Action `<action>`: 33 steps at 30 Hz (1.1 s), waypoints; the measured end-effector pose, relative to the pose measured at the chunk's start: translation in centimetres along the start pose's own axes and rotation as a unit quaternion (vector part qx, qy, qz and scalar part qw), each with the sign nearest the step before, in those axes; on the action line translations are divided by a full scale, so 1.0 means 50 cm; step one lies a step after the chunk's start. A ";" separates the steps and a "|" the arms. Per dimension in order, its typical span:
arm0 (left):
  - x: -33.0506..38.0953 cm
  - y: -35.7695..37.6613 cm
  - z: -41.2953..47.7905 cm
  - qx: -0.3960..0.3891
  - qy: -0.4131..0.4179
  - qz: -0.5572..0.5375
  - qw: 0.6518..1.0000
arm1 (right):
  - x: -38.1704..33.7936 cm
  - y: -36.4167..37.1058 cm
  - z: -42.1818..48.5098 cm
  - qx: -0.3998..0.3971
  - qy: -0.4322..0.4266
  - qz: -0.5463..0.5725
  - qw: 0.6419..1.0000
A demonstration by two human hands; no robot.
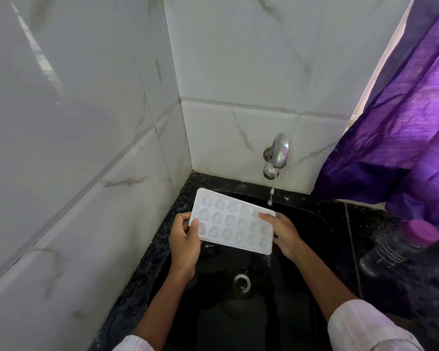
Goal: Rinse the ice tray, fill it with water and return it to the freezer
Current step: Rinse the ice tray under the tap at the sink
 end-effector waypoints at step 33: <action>-0.083 -0.065 -0.037 0.059 -0.023 0.031 0.998 | 0.067 0.025 -0.018 0.012 0.006 0.061 0.998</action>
Point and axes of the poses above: each hand's wrist, its own z-axis towards the middle knuckle, its own y-axis out of the palm, x = y × z, the point moved 9 cm from there along z, towards the middle knuckle, and after that the axes turned 1 degree about x, right-handed, at the moved point
